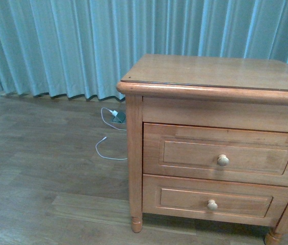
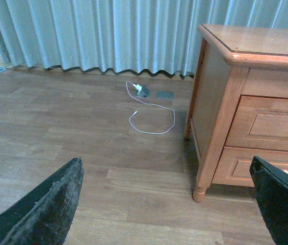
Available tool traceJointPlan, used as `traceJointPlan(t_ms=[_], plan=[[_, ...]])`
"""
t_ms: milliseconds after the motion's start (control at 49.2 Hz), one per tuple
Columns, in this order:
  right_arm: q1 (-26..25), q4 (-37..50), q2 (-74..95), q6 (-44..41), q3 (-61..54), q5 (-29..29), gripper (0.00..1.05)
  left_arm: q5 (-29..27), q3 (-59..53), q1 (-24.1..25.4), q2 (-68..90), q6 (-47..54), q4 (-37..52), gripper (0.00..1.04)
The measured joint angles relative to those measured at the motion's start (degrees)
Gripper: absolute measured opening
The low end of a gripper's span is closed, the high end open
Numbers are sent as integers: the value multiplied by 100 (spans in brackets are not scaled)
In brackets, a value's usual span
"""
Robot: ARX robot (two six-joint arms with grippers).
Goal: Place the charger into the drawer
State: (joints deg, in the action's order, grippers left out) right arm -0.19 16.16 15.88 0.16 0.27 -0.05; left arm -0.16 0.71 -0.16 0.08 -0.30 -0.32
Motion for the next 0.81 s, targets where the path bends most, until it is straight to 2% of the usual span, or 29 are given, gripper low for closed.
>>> traceJointPlan(t_ms=[102,122,142,183,467,812], plan=[[2,-208,-203,2,0,0,2,2,0,0,0,0,0,99],[2,-391,-404,2,0,0,2,2,0,0,2,0,0,99],[4,-1298,-1062,-2,7,-2,2,0,2,0,0,0,-2,99],[7,-1556,-1403,-2,7,0,2,2,0,0,0,2,-2,99],[7,-1606,-1563,-2,7,0,2,0,0,0,0,2,0,99],[7,-1606,-1563,-11,7,0,64,2,0,0,0,2,0,99]])
